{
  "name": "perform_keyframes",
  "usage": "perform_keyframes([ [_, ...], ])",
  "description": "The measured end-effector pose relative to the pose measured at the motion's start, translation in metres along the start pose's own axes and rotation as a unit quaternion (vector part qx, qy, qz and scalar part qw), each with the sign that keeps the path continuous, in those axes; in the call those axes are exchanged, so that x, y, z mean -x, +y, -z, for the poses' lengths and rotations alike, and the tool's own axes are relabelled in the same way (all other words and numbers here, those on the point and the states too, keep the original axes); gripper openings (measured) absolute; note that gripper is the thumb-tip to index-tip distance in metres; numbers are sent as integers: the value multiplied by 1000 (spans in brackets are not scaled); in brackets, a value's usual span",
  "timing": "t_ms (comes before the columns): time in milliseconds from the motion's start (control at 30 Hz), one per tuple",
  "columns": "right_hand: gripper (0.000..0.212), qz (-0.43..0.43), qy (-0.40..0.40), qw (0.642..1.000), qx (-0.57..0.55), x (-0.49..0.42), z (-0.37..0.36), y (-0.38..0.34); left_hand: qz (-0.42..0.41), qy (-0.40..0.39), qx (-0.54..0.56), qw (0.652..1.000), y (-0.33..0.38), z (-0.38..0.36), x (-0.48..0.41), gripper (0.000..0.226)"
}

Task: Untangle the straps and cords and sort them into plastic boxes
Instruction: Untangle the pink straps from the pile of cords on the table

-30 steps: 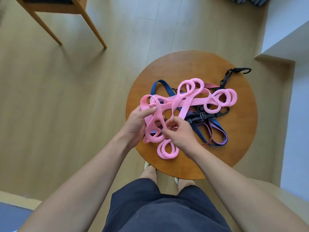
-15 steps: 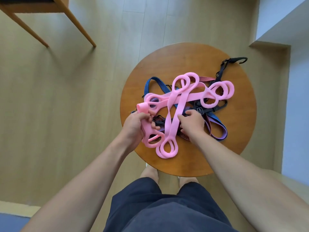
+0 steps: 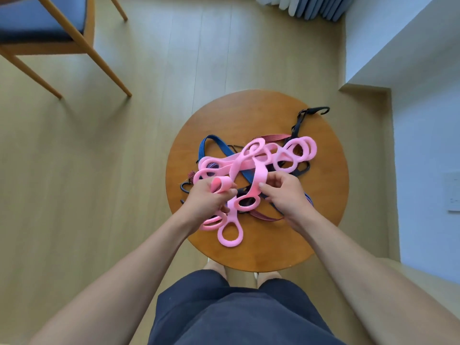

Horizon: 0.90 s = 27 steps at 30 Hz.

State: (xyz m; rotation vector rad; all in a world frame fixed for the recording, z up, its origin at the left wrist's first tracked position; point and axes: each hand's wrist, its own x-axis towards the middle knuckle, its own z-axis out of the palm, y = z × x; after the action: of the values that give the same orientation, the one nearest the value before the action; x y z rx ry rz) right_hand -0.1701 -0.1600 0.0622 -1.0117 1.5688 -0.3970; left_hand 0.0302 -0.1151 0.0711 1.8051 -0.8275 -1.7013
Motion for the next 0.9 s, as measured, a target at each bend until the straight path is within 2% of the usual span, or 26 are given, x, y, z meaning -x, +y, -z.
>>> perform_keyframes([
  [233, 15, 108, -19, 994, 7, 43, 47, -68, -111, -53, -31, 992, 64, -22, 23, 57],
  [300, 17, 136, -36, 990, 2, 57, 61, -88, -154, -82, -42, 984, 86, -27, 31, 62],
  [467, 18, 202, -69, 977, -17, 96, 100, -136, -238, -112, -65, 963, 139, -38, 53, 45],
  [567, 18, 233, -78, 968, -46, 117, 123, -154, -259, -99, -59, 959, 164, -44, 66, 30],
  [667, 23, 257, -54, 962, -80, 129, 144, -157, -263, -104, -57, 958, 186, -53, 79, 18],
  [733, 35, 265, -21, 959, -98, 132, 155, -148, -260, -109, -37, 959, 197, -61, 87, 15],
  [800, 55, 272, -7, 960, -66, 131, 163, -135, -259, -110, -21, 960, 206, -70, 94, 13],
  [900, 80, 262, -54, 963, 24, 128, 171, -115, -262, -117, -8, 958, 216, -87, 105, 12],
])
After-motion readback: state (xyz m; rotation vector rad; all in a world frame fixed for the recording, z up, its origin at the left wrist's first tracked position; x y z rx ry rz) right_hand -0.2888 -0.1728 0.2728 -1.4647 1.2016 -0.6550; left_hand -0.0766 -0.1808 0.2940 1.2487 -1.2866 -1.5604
